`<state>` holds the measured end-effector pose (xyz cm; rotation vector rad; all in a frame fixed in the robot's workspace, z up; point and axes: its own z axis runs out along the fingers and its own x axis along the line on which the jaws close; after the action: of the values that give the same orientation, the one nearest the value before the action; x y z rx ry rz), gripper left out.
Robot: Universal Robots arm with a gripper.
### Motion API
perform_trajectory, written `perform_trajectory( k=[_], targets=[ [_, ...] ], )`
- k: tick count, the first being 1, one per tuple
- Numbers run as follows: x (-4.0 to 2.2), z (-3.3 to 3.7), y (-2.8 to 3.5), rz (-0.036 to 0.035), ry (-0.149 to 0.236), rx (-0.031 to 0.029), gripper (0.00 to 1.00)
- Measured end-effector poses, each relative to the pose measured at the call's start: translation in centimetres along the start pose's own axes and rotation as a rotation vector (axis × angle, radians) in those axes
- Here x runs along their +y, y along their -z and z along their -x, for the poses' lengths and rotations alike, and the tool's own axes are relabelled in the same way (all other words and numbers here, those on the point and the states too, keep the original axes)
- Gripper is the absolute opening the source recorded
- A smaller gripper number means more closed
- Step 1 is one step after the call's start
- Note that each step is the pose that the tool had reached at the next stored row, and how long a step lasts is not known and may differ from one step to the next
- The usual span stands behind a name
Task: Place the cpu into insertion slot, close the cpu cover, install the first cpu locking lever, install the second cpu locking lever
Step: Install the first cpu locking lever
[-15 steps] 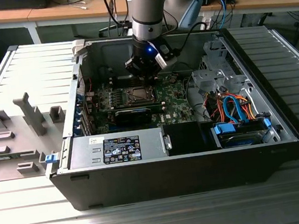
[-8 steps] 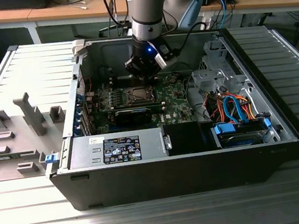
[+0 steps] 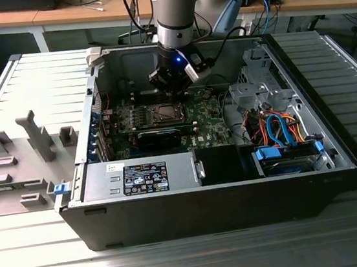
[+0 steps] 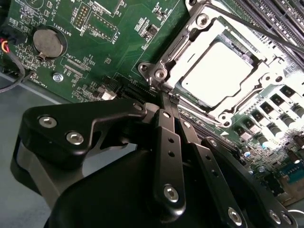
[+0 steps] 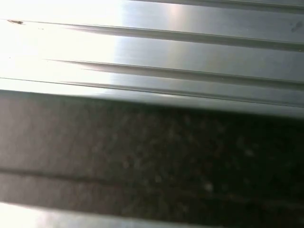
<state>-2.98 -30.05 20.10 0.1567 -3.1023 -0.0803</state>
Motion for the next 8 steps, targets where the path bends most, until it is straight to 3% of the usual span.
perform_trajectory(
  k=[2,8],
  targets=[
    [-0.1,0.01,-0.07,0.0027,0.0,-0.0017,0.11],
    [-0.22,-0.01,0.0,0.0022,0.0,-0.0006,0.11]
  ],
)
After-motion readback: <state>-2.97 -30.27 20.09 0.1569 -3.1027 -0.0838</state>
